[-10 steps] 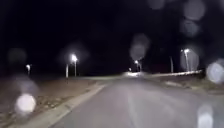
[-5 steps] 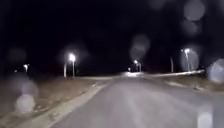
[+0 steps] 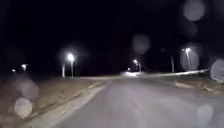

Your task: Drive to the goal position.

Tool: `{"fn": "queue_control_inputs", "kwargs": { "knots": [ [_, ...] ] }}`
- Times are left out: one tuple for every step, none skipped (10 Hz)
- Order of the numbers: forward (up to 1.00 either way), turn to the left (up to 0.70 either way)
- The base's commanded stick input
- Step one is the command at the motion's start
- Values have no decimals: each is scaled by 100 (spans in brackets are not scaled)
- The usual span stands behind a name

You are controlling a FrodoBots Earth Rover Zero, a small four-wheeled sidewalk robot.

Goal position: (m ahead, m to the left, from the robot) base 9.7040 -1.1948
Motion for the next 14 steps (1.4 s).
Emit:
{"fn": "queue_control_inputs", "kwargs": {
  "knots": [
    [100, -9],
    [100, -9],
    [100, -6],
    [100, -4],
    [100, -1],
    [100, -2],
    [100, -6],
    [100, -11],
    [100, -12],
    [100, -12],
    [100, -3],
    [100, -3],
    [100, -7],
    [100, -8]
  ]
}}
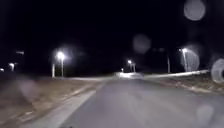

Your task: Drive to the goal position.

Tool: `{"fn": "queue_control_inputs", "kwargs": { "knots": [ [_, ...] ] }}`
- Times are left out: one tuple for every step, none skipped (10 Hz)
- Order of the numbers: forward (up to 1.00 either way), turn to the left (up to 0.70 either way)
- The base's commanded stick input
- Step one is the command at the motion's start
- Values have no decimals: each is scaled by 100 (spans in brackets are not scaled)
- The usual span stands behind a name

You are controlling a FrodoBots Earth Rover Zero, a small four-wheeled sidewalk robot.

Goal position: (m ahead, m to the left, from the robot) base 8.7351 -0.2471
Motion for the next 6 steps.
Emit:
{"fn": "queue_control_inputs", "kwargs": {
  "knots": [
    [100, -9],
    [100, -7],
    [100, 0],
    [100, 0],
    [100, 0],
    [100, 0]
  ]
}}
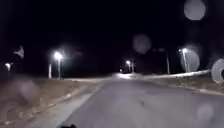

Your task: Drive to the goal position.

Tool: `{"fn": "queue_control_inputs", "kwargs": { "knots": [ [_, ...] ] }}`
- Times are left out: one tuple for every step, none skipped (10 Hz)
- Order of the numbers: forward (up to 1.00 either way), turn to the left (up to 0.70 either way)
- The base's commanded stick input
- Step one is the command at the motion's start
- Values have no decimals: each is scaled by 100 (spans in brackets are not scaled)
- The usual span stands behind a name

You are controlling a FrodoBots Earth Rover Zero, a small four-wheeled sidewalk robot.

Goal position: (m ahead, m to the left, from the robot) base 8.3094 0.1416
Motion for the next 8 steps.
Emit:
{"fn": "queue_control_inputs", "kwargs": {
  "knots": [
    [100, 0],
    [100, 0],
    [100, 0],
    [100, 0],
    [100, 0],
    [100, 0],
    [100, 0],
    [100, 0]
  ]
}}
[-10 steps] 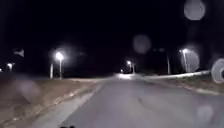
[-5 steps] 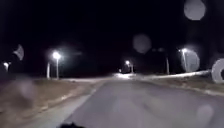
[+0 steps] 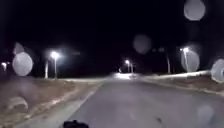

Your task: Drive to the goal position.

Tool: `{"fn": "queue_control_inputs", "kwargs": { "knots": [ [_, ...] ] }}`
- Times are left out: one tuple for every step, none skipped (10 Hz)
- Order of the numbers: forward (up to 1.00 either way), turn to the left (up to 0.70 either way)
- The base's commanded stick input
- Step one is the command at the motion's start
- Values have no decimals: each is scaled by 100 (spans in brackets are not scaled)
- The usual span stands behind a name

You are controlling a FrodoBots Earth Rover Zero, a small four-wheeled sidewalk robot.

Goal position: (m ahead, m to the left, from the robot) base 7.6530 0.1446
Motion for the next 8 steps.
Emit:
{"fn": "queue_control_inputs", "kwargs": {
  "knots": [
    [100, 0],
    [100, 0],
    [100, 0],
    [100, 0],
    [100, 0],
    [100, 0],
    [100, 0],
    [100, 0]
  ]
}}
